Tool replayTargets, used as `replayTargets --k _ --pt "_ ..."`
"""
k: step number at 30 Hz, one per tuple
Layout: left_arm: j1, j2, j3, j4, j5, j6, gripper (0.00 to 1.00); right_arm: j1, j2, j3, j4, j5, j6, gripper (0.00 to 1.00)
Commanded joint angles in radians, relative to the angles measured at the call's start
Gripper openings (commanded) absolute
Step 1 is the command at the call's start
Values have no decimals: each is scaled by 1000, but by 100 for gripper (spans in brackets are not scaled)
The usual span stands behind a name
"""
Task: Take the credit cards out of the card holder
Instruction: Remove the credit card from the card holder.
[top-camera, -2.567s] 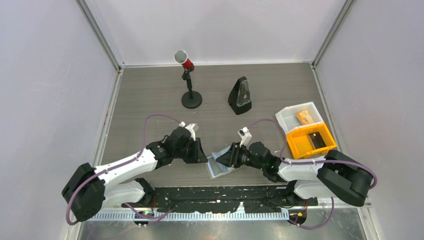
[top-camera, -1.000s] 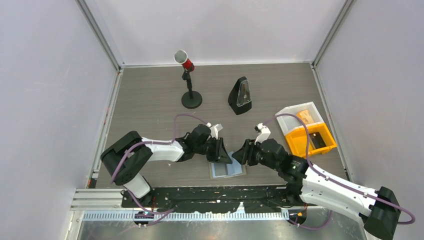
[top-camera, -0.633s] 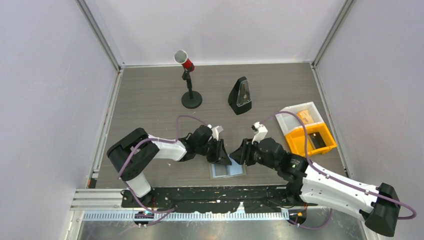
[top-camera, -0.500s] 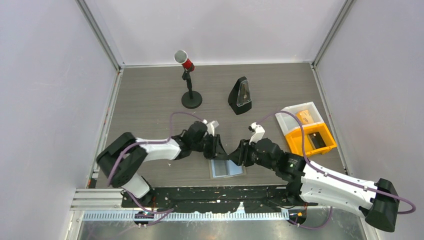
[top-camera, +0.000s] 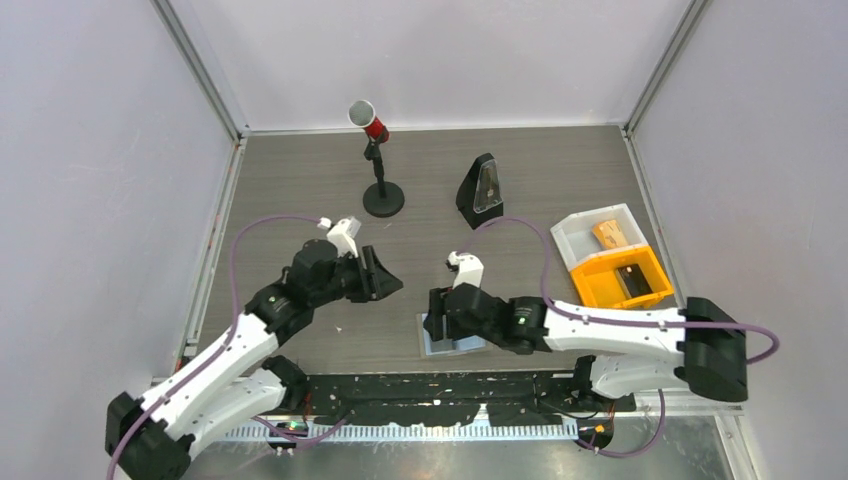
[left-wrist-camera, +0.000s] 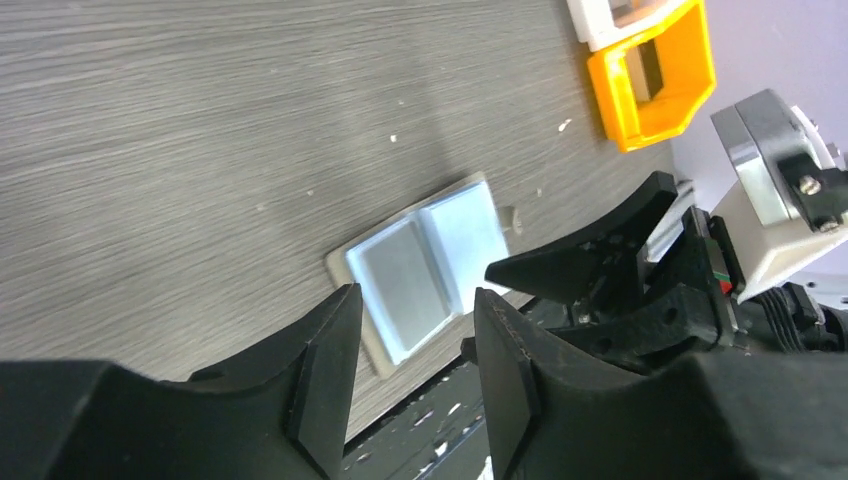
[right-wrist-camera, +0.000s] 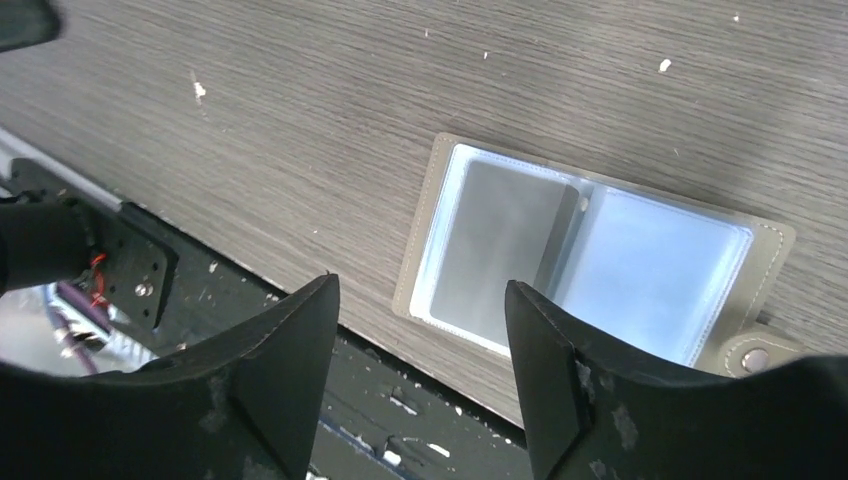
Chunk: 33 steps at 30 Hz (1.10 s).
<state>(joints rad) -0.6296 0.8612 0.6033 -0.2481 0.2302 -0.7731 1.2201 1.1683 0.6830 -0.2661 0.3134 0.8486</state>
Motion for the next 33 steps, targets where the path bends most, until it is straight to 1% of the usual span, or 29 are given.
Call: replayTargets --k 1,6,12,20,28,33 --pt "4 -120 -18 -204 -130 61 49 33 127 125 -79 129 38 71" --pt "5 -206 -47 -263 -141 59 53 51 272 205 -165 162 55 73" --pt "5 -270 -51 -299 -152 69 55 54 362 265 -224 176 65 73" --pt "6 -295 -63 -312 -147 67 56 56 422 284 -240 169 75 74" --pt "6 -318 -84 -311 -145 56 56 56 462 272 -219 151 78 68" --pt "5 -324 -86 -312 -144 51 57 56 489 267 -208 139 79 67"
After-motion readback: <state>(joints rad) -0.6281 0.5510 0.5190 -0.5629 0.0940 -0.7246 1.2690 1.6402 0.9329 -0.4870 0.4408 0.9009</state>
